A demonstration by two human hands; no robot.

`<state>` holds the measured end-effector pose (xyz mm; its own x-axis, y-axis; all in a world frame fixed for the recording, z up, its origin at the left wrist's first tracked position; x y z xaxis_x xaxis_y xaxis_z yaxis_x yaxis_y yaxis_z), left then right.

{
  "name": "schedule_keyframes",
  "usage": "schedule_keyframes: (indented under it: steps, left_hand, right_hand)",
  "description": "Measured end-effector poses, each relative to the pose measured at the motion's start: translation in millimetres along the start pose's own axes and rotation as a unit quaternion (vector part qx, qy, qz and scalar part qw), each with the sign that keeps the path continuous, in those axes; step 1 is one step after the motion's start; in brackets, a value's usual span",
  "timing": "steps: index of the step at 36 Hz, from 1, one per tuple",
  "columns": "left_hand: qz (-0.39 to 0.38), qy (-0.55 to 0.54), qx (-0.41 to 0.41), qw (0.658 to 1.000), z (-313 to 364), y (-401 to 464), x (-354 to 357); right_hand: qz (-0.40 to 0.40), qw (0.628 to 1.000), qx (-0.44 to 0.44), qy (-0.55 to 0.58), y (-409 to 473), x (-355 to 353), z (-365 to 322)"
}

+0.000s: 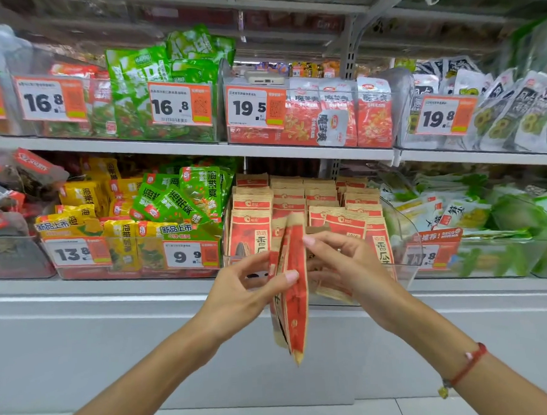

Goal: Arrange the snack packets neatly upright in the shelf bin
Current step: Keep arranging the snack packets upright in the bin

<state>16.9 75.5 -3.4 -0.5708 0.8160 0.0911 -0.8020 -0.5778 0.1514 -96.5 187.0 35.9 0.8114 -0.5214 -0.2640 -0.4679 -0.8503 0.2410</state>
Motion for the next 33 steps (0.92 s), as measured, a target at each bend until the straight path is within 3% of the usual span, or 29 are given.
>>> schedule_keyframes:
  steps: [5,9,16,25,30,33]
  left_hand:
    - [0.134,-0.042,0.042,0.989,16,-1,-12]
    - [0.189,-0.035,0.083,0.978,23,-3,-16]
    - [0.177,-0.018,0.063,0.982,16,-6,-9]
    - [0.149,-0.055,0.073,0.985,19,-5,-10]
    - [0.144,-0.051,0.101,0.983,17,-6,-6]
    - [0.154,-0.06,0.112,0.98,19,-3,-7]
  right_hand:
    - [-0.07,0.991,-0.03,-0.111,-9,17,-4]
    - [-0.014,0.98,-0.057,-0.19,-12,30,0]
    - [0.065,0.969,-0.095,-0.22,-6,23,4]
    - [0.049,0.995,0.06,-0.065,10,-9,24]
    - [0.041,0.994,0.07,-0.076,8,-9,27]
    - [-0.005,0.995,0.042,-0.094,8,-6,25]
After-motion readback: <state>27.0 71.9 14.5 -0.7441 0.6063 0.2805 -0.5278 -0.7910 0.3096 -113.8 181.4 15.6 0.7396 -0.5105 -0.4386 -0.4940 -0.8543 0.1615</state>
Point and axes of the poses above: each hand's wrist, its own y-axis towards the middle knuckle, its own x-axis out of the palm, z = x × y, the point moved 5 cm from there along y, towards the middle knuckle, and after that the axes turned 10 degrees about -y, right-handed, at the moved point
